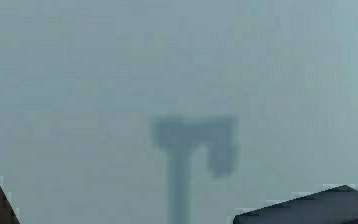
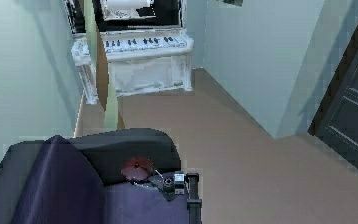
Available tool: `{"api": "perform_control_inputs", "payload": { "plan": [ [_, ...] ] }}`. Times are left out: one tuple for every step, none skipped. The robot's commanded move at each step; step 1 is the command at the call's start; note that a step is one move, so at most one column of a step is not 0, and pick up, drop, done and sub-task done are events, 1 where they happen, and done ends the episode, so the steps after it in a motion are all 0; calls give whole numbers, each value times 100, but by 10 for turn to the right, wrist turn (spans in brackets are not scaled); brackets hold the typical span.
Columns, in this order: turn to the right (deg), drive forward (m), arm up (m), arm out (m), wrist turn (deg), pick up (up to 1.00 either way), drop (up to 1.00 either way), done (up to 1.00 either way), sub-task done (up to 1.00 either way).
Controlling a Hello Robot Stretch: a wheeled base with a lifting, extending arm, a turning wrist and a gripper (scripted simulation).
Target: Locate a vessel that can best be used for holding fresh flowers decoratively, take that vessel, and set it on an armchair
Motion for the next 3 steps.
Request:
{"api": "perform_control_inputs", "payload": {
  "plan": [
    [0,0,0,0,0,0,100,0,0],
    [0,0,10,0,0,0,0,0,0],
    [0,0,0,-8,0,0,0,0,0]
  ]
}}
